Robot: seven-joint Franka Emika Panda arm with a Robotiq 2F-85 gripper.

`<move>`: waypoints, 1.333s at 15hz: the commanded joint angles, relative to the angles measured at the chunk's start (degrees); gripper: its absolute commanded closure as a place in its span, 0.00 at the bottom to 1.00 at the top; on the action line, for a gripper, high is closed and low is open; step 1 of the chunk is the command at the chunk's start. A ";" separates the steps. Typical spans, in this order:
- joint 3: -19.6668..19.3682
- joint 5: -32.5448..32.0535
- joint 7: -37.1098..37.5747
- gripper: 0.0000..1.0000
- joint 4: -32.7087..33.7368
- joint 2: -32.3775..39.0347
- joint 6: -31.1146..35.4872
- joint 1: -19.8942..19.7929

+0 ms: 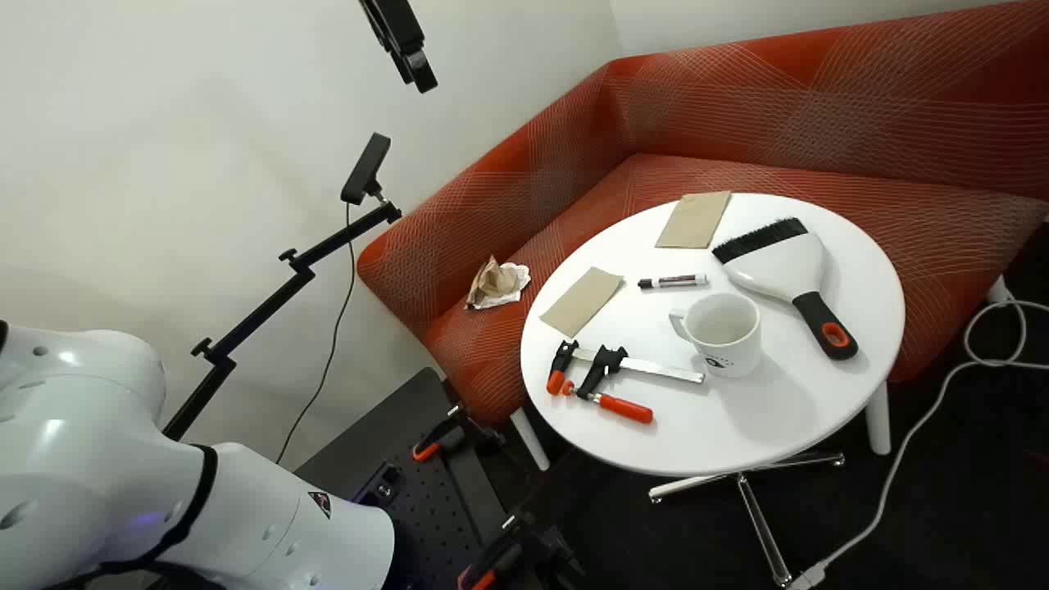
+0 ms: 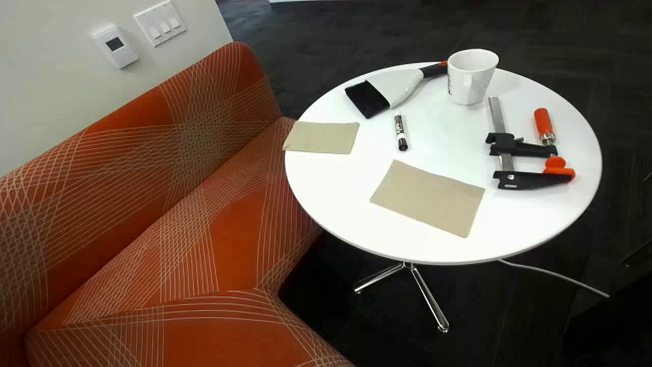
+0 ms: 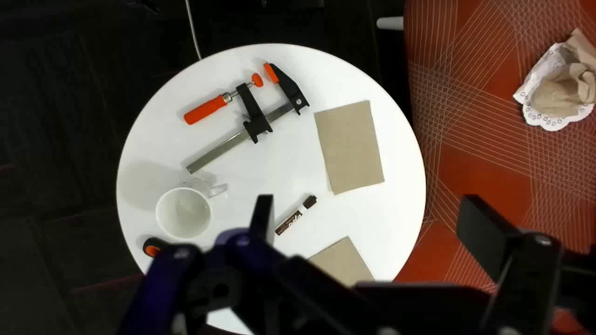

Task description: Put the marker in the mug

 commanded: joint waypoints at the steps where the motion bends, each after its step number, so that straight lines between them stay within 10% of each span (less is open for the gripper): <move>1: -0.19 -0.06 0.04 0.00 0.10 0.04 -0.09 0.20; 11: -0.10 -0.13 0.64 0.00 0.15 0.49 0.68 0.10; 20: 0.50 -6.98 17.30 0.00 -3.28 9.98 22.81 -1.08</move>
